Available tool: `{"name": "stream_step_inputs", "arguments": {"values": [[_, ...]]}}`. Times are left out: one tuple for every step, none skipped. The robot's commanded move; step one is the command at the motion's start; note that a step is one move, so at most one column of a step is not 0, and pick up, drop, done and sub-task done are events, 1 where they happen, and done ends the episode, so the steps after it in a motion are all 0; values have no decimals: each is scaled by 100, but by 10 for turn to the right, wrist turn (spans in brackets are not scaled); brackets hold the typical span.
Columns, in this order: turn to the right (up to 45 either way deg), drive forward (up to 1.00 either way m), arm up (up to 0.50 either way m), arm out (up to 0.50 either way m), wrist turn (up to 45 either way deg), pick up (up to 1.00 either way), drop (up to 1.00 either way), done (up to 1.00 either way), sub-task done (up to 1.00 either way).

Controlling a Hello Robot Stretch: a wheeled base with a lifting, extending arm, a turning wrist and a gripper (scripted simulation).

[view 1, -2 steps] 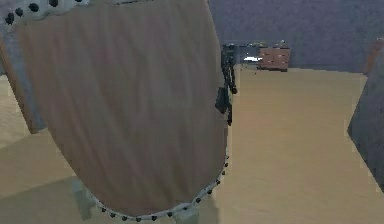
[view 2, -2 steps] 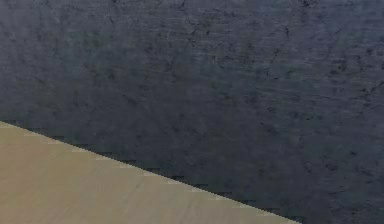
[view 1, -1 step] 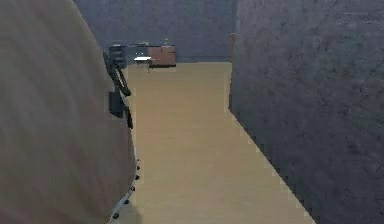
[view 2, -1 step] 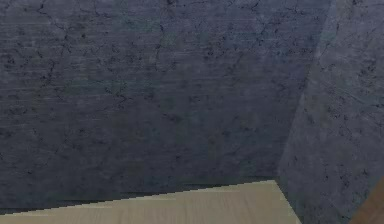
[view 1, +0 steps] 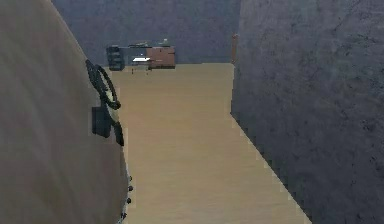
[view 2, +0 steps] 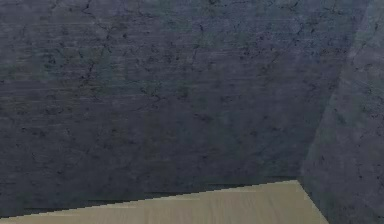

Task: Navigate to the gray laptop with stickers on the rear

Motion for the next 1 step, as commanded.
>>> {"name": "stream_step_inputs", "arguments": {"values": [[360,0,0,0,0,0,0,0,0]]}}
